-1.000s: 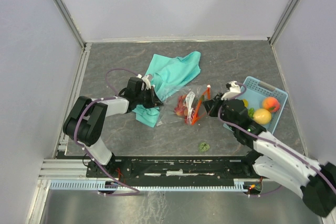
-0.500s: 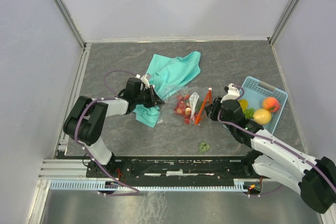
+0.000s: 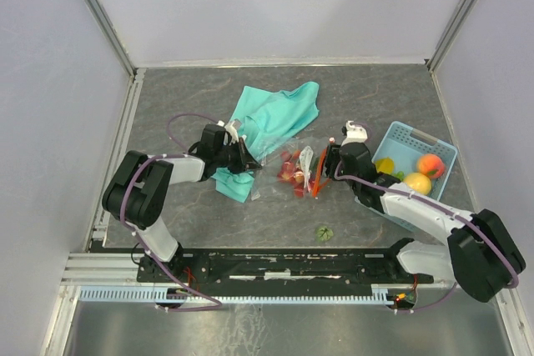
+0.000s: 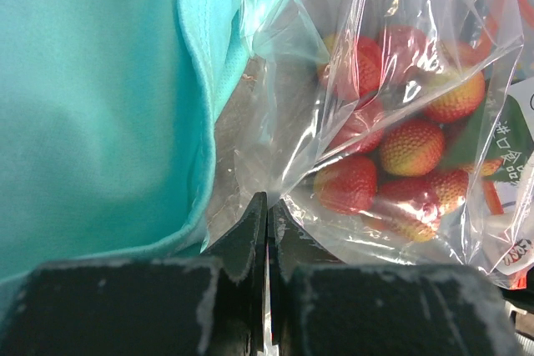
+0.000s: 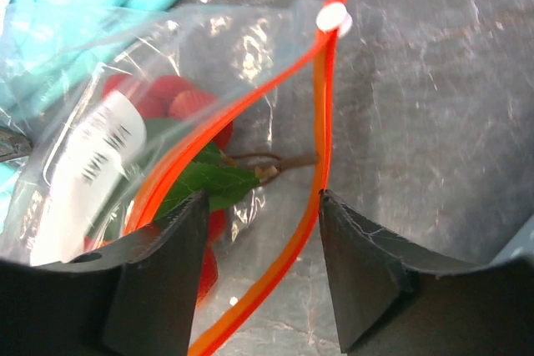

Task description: Open the zip-top bag and remove the fake food

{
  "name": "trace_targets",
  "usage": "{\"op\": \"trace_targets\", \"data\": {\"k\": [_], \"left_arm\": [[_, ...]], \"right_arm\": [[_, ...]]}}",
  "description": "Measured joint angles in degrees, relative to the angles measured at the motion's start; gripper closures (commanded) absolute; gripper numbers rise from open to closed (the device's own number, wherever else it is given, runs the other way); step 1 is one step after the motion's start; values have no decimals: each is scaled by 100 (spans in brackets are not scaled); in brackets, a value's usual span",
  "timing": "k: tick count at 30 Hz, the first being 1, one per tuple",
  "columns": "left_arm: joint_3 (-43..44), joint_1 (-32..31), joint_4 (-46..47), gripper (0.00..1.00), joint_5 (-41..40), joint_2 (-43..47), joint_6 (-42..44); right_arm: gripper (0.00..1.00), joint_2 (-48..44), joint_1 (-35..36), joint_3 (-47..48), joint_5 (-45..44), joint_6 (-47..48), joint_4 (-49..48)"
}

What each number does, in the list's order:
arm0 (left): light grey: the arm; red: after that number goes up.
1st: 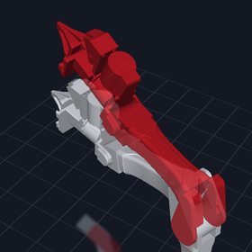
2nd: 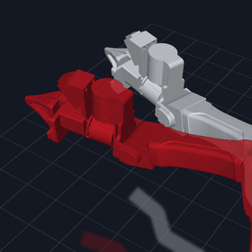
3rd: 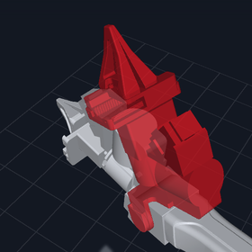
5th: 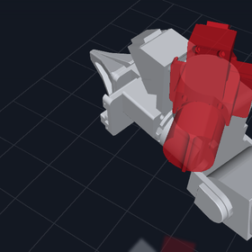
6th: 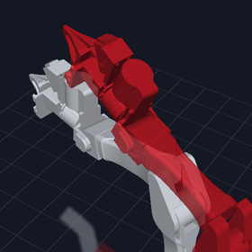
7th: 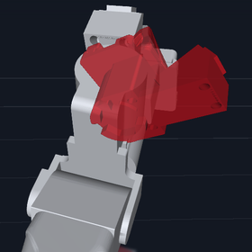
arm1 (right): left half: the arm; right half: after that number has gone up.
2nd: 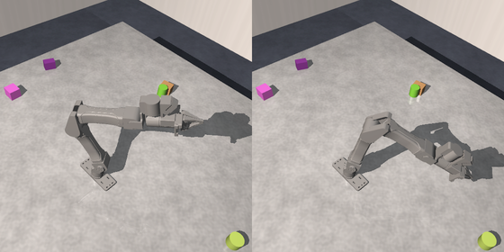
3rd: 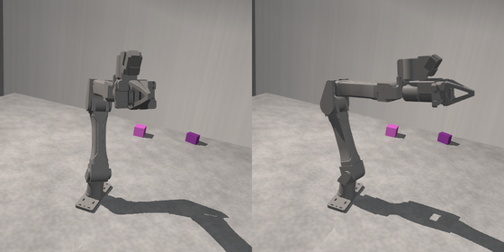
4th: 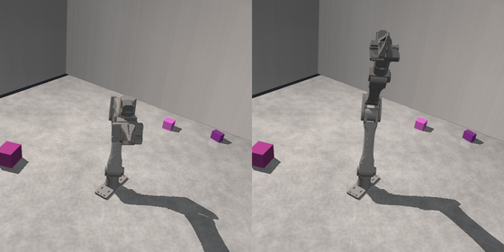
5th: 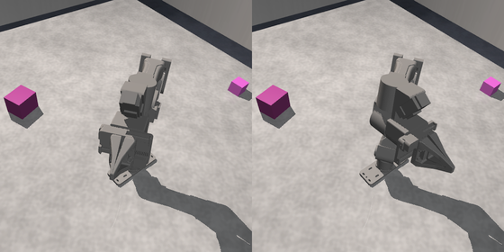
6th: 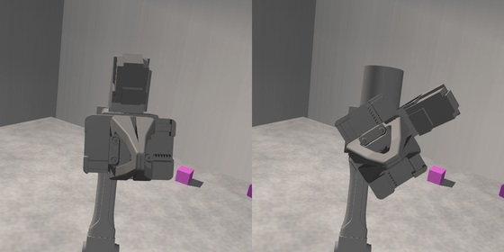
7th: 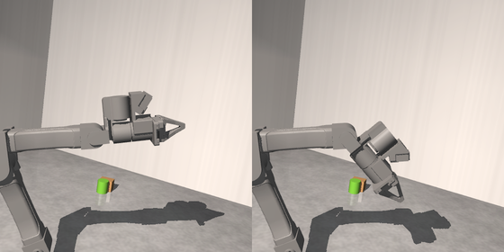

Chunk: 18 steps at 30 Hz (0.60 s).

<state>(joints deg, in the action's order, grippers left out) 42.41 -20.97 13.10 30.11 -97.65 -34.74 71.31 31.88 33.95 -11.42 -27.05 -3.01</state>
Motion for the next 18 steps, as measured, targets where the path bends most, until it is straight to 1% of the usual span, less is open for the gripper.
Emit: {"op": "trace_targets", "data": {"k": [5,7,12,15,18], "left_arm": [[540,13,-450,97,0,-160,245],[796,31,-664,97,2,-271,391],[1252,103,-1182,97,4,-483,730],[1523,149,-1478,97,7,-664,883],[1773,192,-1731,97,7,-848,1038]], "right_arm": [[31,1456,-127,1252,1261,1102,236],[33,1836,-125,1534,1714,1414,289],[34,1991,-125,1580,2614,1926,522],[31,1987,-125,1517,3025,2096,472],[28,2006,-125,1438,3248,2240,433]]}}
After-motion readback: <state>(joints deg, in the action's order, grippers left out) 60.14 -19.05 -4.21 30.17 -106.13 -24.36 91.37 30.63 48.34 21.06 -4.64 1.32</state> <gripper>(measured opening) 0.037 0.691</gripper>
